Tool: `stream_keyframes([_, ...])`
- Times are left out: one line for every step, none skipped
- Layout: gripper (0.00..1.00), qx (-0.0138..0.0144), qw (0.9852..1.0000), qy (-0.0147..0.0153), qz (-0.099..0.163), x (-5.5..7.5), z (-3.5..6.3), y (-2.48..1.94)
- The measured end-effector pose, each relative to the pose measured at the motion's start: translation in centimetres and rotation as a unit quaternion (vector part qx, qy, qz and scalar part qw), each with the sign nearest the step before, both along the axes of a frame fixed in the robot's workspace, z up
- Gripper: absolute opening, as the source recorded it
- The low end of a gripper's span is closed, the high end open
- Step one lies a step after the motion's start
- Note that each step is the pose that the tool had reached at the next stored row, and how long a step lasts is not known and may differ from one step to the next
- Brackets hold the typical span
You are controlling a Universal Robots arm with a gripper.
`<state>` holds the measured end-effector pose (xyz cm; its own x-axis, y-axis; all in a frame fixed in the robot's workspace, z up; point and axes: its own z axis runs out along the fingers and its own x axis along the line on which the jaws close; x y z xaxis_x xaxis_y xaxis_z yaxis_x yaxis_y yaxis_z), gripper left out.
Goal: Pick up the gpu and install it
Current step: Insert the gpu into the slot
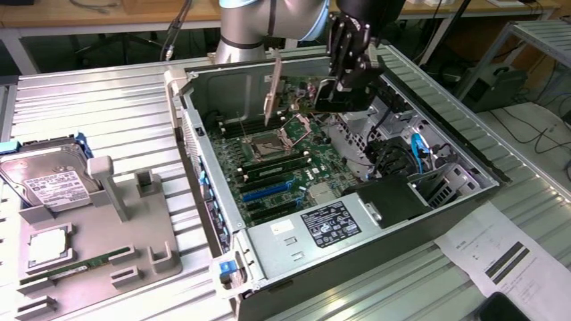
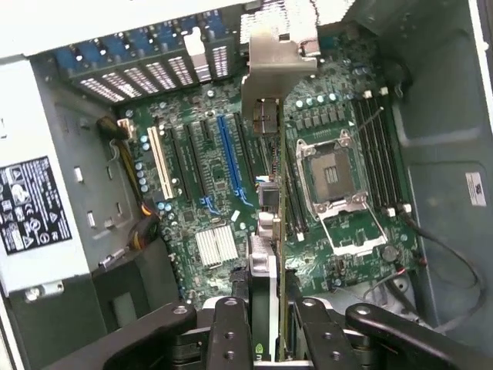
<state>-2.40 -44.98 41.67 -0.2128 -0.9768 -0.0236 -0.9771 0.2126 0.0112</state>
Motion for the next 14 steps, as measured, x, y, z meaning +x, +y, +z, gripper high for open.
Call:
stream_keyframes([0.27, 0.0, 1.0, -0.0002, 0.009, 0.0, -0.01, 0.0])
stream_keyframes([0.27, 0.0, 0.9998, -0.0004, 0.019, 0.0, -0.02, 0.0])
stream_keyframes([0.27, -0.0001, 0.9996, -0.0005, 0.028, 0.0, -0.03, 0.0])
stream_keyframes([0.27, -0.0001, 0.9993, -0.0006, 0.036, 0.0, -0.04, 0.0])
stream_keyframes([0.27, -0.0001, 0.9989, -0.0007, 0.046, -0.01, -0.06, 0.0])
stream_keyframes([0.27, -0.0001, 0.9985, -0.0009, 0.055, -0.01, -0.07, 0.0])
stream_keyframes([0.27, -0.0001, 0.9979, -0.001, 0.064, -0.01, -0.08, 0.0])
stream_keyframes([0.27, -0.0001, 0.9973, -0.0011, 0.073, -0.01, -0.09, 0.0])
stream_keyframes([0.27, -0.0001, 0.9965, -0.0013, 0.083, 0.0, -0.09, 0.0])
stream_keyframes([0.27, -0.0002, 0.996, -0.0014, 0.089, 0.0, -0.09, 0.0])
stream_keyframes([0.27, -0.0002, 0.996, -0.0014, 0.09, 0.0, -0.09, 0.0])
stream_keyframes([0.27, -0.0002, 0.996, -0.0014, 0.09, 0.0, -0.09, 0.0])
stream_keyframes([0.27, -0.0002, 0.996, -0.0014, 0.09, 0.0, -0.09, 0.0])
stream_keyframes([0.27, -0.0002, 0.996, -0.0014, 0.09, 0.0, -0.09, 0.0])
